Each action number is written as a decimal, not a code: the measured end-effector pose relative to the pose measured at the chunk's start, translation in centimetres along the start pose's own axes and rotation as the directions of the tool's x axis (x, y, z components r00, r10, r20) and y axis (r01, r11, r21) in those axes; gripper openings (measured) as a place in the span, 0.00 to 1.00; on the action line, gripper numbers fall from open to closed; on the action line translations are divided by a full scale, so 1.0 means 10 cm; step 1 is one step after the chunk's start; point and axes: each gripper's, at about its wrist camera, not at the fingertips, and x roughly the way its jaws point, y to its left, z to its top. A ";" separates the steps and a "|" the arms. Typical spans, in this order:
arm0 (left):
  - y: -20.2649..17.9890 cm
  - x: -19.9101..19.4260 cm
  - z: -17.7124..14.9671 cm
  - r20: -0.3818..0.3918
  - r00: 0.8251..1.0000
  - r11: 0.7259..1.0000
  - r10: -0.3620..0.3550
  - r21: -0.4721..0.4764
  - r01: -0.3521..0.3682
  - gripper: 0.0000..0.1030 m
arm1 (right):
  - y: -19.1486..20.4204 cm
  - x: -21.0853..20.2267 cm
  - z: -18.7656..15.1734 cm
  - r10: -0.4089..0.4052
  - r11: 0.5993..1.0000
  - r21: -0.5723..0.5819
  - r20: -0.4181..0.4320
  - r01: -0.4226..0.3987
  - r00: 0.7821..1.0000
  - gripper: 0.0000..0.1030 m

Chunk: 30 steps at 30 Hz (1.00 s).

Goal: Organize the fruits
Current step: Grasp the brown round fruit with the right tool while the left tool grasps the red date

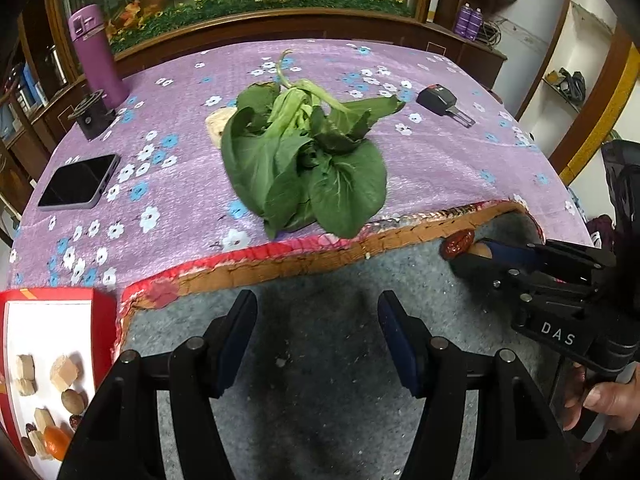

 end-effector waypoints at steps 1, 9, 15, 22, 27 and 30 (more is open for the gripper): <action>-0.01 0.01 0.01 -0.002 1.000 1.000 0.001 0.002 -0.001 0.61 | 0.00 0.01 0.01 0.001 1.000 0.000 0.001 -0.001 1.000 0.30; -0.15 0.09 0.08 -0.012 1.000 1.000 -0.011 0.016 0.012 0.61 | -0.10 -0.03 -0.02 0.022 0.999 0.035 -0.006 -0.022 1.000 0.22; -0.36 0.15 0.12 -0.019 0.999 0.997 -0.040 0.060 0.041 0.61 | -0.18 -0.13 -0.10 0.016 0.998 0.056 0.005 -0.016 1.000 0.22; -0.63 0.18 0.14 -0.026 0.994 0.988 -0.102 0.114 0.104 0.61 | -0.38 -0.29 -0.27 -0.008 0.994 0.112 0.020 0.005 1.000 0.22; -0.83 0.19 0.12 -0.041 0.989 0.974 -0.145 0.172 0.150 0.61 | -0.51 -0.38 -0.37 -0.019 0.989 0.146 0.027 0.015 0.999 0.22; -0.90 0.21 0.12 -0.046 0.989 0.969 -0.140 0.201 0.146 0.61 | -0.55 -0.40 -0.39 -0.019 0.987 0.161 0.030 0.014 0.999 0.22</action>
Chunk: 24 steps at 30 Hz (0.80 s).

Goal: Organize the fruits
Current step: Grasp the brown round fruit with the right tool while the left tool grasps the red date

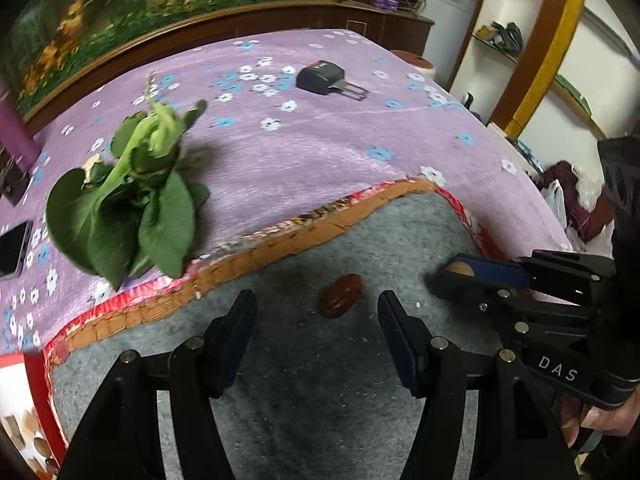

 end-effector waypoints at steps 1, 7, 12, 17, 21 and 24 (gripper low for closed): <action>-0.02 0.02 0.01 -0.006 1.000 1.000 -0.007 0.004 0.007 0.60 | -0.01 0.00 -0.01 -0.001 1.000 0.001 0.000 0.001 1.000 0.22; -0.06 0.15 0.00 -0.032 0.999 1.000 -0.012 0.008 0.012 0.51 | -0.03 -0.02 -0.02 0.003 1.000 0.016 0.005 -0.003 1.000 0.22; -0.07 0.17 0.01 -0.030 1.000 1.000 0.006 0.010 -0.006 0.49 | -0.05 -0.01 -0.02 0.009 1.000 0.030 0.006 -0.009 1.000 0.22; -0.05 0.18 0.02 -0.025 0.999 1.000 0.022 0.007 -0.022 0.39 | -0.05 0.00 -0.03 0.008 1.000 0.029 0.005 -0.009 1.000 0.22; -0.03 0.16 0.01 -0.024 0.999 1.000 0.031 0.008 -0.030 0.33 | -0.05 0.00 -0.03 0.007 1.000 0.028 0.006 -0.007 1.000 0.22; -0.02 0.16 0.00 -0.021 0.999 0.999 0.042 0.005 -0.042 0.28 | -0.05 0.00 -0.02 0.008 1.000 0.030 0.006 -0.008 1.000 0.22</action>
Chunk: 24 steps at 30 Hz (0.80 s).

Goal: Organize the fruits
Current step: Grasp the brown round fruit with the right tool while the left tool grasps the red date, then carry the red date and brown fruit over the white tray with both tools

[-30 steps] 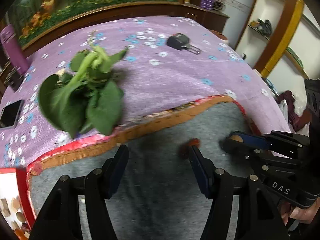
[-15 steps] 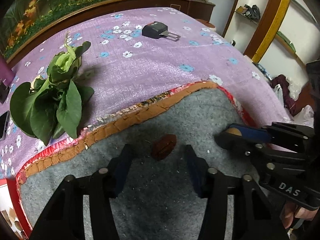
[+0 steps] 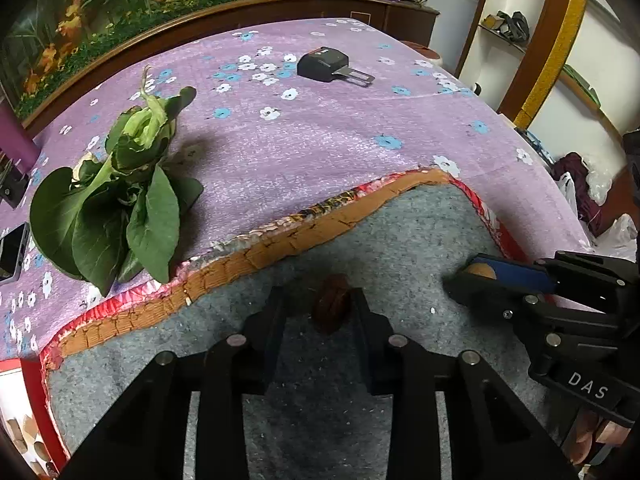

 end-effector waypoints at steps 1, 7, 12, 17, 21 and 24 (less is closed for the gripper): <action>0.00 0.00 0.00 0.000 1.000 1.000 0.003 -0.001 -0.003 0.27 | 0.00 0.00 0.00 -0.002 1.000 -0.001 0.000 0.002 1.000 0.22; 0.00 0.00 -0.01 0.001 1.000 1.000 0.024 -0.004 -0.024 0.21 | 0.01 0.01 0.01 -0.004 1.000 -0.002 0.000 0.004 1.000 0.22; -0.01 -0.01 -0.01 0.002 0.999 0.999 0.034 -0.003 -0.034 0.15 | 0.01 0.01 0.01 -0.007 1.000 -0.003 0.001 0.007 1.000 0.22; 0.00 -0.02 -0.03 0.002 0.999 0.999 0.033 -0.015 -0.033 0.15 | 0.04 0.00 0.02 -0.007 1.000 -0.004 0.002 0.007 1.000 0.22; 0.01 -0.04 -0.05 0.003 0.999 0.999 0.035 -0.024 -0.035 0.15 | 0.09 -0.01 0.03 -0.004 1.000 -0.011 0.004 0.004 1.000 0.22; 0.03 -0.06 -0.07 0.004 0.999 0.999 0.039 -0.033 -0.039 0.15 | 0.14 -0.02 0.03 -0.001 1.000 -0.019 0.005 0.001 1.000 0.22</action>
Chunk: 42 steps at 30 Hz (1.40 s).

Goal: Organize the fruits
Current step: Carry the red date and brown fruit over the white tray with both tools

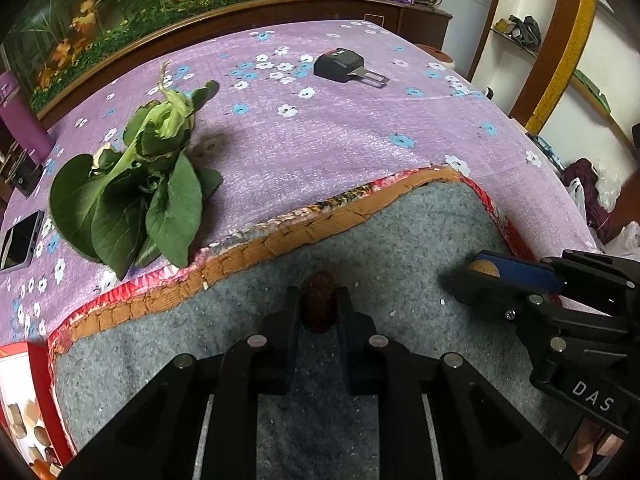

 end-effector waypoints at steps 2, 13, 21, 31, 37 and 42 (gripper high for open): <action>0.02 -0.02 -0.01 0.002 1.000 1.000 0.002 -0.006 -0.002 0.15 | 0.03 -0.01 -0.01 0.000 1.000 -0.006 0.001 0.000 1.000 0.22; 0.19 -0.22 -0.08 0.026 0.999 0.998 0.025 -0.062 -0.024 0.15 | 0.26 -0.05 0.01 0.012 0.999 -0.044 0.004 -0.012 1.000 0.22; 0.50 -0.44 -0.25 0.042 0.998 0.989 0.054 -0.138 -0.048 0.15 | 0.63 -0.05 0.00 0.045 0.994 -0.102 0.001 -0.045 0.999 0.22; 1.01 -0.79 -0.56 0.061 0.991 0.965 0.119 -0.242 -0.101 0.15 | 1.26 0.05 -0.05 0.108 0.973 -0.201 -0.026 -0.111 0.994 0.23; 1.39 -0.99 -0.80 0.063 0.984 0.939 0.168 -0.314 -0.140 0.15 | 1.76 0.13 -0.08 0.153 0.950 -0.269 -0.048 -0.160 0.987 0.23; 1.67 -1.13 -0.98 0.057 0.977 0.917 0.207 -0.358 -0.174 0.15 | 2.20 0.18 -0.11 0.186 0.926 -0.323 -0.066 -0.197 0.980 0.23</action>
